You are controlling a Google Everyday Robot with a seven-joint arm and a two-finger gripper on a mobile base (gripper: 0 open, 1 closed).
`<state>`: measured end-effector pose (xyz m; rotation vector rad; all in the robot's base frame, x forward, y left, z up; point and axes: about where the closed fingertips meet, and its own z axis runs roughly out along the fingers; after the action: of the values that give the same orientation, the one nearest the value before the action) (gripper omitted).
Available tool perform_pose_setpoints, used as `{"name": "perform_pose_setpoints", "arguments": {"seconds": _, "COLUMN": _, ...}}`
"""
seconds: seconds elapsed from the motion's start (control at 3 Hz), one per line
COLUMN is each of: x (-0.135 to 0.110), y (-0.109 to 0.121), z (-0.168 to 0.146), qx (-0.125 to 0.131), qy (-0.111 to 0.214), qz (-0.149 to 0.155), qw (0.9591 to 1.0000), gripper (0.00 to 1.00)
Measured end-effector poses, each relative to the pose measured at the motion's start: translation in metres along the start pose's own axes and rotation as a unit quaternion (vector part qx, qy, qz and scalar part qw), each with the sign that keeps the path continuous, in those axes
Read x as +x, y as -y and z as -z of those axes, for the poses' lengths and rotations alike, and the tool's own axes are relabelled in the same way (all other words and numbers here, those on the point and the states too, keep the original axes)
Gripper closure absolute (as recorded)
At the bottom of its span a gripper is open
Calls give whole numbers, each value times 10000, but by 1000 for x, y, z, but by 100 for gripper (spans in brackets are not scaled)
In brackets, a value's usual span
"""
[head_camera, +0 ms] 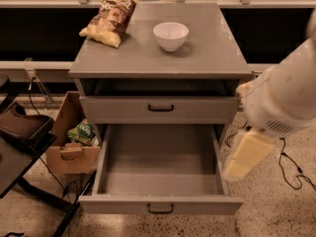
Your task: Close middle drawer
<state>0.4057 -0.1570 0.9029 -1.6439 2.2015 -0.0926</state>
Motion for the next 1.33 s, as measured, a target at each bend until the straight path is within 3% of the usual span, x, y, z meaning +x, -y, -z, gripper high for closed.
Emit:
{"name": "perform_pose_setpoints", "arguments": {"seconds": 0.33, "x": -4, "y": -33, "z": -57, "qx": -54, "qy": 71, "qz": -174, "qw": 9998, "gripper": 0}}
{"name": "perform_pose_setpoints", "arguments": {"seconds": 1.0, "x": 19, "y": -107, "z": -200, "qx": -499, "qy": 191, "qz": -772, "qw": 9956, "gripper": 0}}
{"name": "perform_pose_setpoints", "arguments": {"seconds": 1.33, "x": 21, "y": -120, "z": -236, "qx": -925, "qy": 444, "qz": -1050, "qw": 9892, "gripper": 0}}
